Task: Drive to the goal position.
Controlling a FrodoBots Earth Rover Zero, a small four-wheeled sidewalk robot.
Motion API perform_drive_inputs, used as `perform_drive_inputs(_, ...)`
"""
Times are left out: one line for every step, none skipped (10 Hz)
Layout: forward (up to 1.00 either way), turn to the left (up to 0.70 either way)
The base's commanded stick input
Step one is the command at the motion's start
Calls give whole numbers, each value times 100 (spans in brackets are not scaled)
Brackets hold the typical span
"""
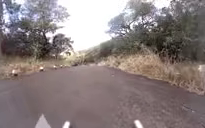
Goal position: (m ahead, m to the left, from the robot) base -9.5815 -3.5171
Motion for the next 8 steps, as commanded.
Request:
perform_drive_inputs(50, 0)
perform_drive_inputs(50, 0)
perform_drive_inputs(50, 0)
perform_drive_inputs(50, 0)
perform_drive_inputs(50, 0)
perform_drive_inputs(50, 0)
perform_drive_inputs(50, 0)
perform_drive_inputs(50, 0)
